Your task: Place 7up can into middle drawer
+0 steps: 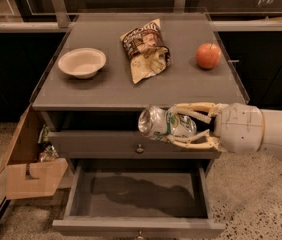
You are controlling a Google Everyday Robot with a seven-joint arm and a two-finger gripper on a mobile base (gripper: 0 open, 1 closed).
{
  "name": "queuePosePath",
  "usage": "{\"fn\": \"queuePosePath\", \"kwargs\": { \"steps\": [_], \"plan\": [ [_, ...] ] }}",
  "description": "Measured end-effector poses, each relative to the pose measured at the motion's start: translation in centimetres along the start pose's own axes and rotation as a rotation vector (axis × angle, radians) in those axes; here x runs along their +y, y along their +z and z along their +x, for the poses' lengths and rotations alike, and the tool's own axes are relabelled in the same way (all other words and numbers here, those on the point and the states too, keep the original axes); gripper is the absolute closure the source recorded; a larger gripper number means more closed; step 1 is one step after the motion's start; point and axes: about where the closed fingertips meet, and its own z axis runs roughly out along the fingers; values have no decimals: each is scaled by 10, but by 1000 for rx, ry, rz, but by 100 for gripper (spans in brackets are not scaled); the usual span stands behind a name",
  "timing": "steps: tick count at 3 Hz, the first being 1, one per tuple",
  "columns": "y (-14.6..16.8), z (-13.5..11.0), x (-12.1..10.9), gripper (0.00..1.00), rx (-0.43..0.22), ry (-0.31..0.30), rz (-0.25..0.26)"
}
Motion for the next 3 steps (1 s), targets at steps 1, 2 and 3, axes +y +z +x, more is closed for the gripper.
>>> {"fn": "queuePosePath", "kwargs": {
  "steps": [1, 2, 3],
  "plan": [
    [-8, 19, 11, 100, 58, 38, 135],
    [-10, 24, 11, 100, 78, 44, 170],
    [-10, 24, 11, 100, 78, 44, 170]
  ]
}}
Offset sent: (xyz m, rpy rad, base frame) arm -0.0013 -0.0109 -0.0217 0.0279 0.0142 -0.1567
